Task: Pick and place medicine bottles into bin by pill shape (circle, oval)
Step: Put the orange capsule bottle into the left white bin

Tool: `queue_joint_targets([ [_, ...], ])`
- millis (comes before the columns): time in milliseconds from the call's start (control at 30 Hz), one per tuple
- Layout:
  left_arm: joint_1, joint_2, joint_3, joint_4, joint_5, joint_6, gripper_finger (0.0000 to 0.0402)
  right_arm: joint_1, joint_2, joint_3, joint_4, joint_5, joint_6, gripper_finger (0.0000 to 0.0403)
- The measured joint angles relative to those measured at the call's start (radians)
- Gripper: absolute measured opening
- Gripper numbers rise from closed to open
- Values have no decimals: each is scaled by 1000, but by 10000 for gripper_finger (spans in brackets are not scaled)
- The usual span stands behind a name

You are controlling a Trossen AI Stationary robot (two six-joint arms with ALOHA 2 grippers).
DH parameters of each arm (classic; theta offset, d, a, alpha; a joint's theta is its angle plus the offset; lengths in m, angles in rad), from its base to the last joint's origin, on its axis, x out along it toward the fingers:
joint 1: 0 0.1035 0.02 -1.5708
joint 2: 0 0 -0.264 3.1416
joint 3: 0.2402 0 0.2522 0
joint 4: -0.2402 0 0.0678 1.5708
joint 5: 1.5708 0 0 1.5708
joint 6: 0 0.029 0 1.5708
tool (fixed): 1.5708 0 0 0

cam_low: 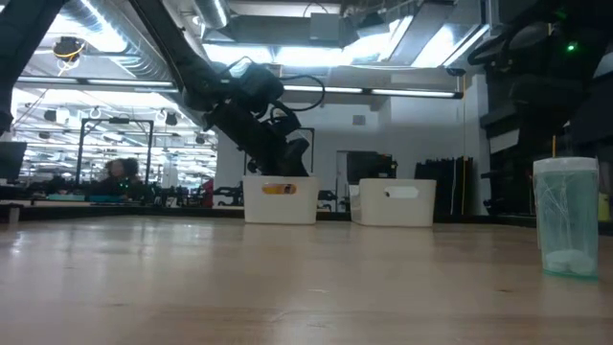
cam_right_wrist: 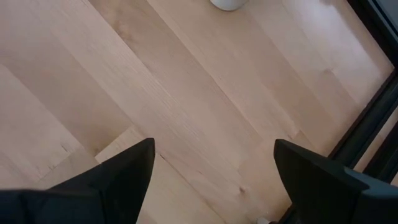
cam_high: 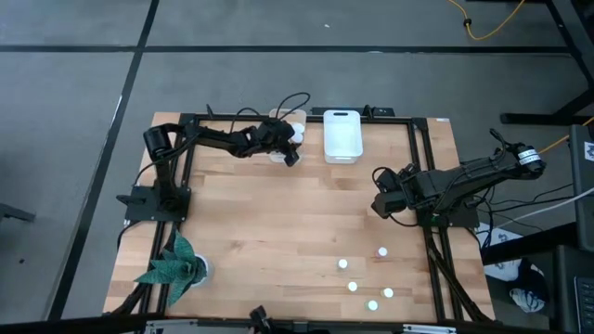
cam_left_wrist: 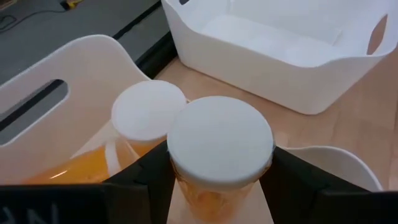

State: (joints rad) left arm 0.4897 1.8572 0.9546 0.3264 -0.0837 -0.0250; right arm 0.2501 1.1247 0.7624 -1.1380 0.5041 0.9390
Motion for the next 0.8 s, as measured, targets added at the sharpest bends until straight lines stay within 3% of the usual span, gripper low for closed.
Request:
queue_joint_targets([
  [367,13,0,-1,1,0,-3,236,0,0,0,1,0,0,330],
  [800,12,-31,-6,0,0,9,242,0,0,0,2,0,0,330],
])
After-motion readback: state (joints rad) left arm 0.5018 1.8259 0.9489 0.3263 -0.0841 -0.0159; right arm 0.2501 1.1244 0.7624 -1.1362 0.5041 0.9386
